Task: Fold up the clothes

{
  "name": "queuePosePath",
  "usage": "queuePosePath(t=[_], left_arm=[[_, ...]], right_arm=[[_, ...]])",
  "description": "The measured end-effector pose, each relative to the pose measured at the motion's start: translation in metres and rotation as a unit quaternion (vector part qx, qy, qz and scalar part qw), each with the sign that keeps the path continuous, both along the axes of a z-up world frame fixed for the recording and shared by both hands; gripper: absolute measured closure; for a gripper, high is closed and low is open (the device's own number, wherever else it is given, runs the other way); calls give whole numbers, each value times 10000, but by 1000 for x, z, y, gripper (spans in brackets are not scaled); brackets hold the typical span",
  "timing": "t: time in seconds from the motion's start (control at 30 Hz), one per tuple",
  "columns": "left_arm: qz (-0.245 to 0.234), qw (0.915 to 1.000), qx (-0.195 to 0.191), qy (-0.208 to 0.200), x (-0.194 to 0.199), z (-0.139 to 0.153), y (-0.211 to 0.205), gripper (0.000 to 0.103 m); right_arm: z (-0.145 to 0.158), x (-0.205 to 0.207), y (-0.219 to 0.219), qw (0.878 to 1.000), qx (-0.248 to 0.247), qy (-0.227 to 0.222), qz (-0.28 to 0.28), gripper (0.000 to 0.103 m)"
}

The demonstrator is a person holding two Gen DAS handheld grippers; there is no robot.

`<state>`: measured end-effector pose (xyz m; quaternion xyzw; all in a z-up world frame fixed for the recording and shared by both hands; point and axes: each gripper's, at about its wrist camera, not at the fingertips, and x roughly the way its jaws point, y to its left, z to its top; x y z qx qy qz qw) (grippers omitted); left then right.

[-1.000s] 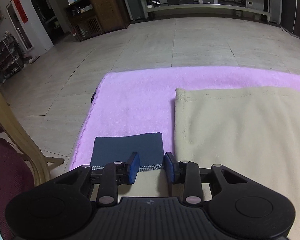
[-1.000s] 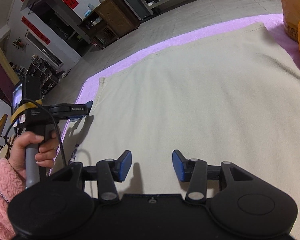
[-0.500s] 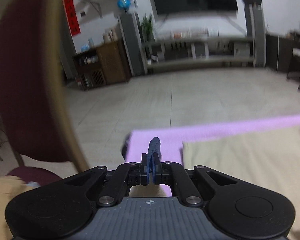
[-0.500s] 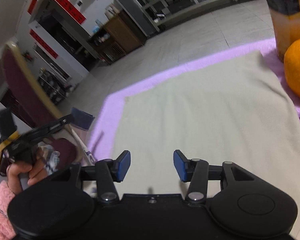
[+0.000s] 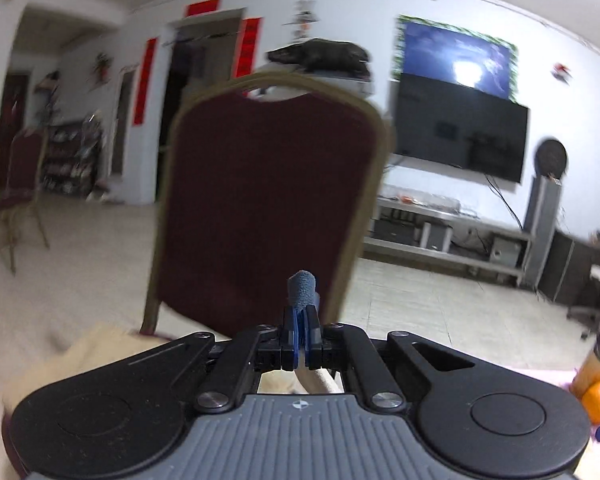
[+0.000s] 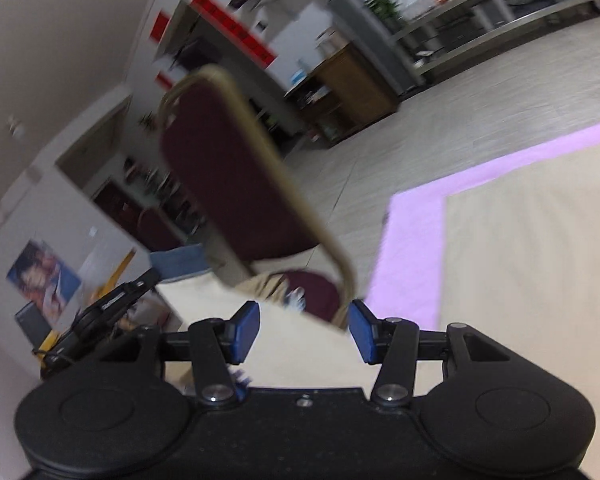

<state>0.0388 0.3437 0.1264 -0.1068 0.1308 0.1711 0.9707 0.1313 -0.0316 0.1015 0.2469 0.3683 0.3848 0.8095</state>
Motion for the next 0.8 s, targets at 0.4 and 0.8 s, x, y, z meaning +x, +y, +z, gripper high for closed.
queuePosePath(t=[0.4, 0.8], left_arm=[[1157, 9890, -870, 309, -55, -25, 49, 75], [-905, 9726, -597, 2055, -45, -86, -132, 70]], right_arm=[[4, -38, 15, 9990, -177, 296, 291, 51], [-41, -97, -148, 9926, -244, 982, -674, 36]])
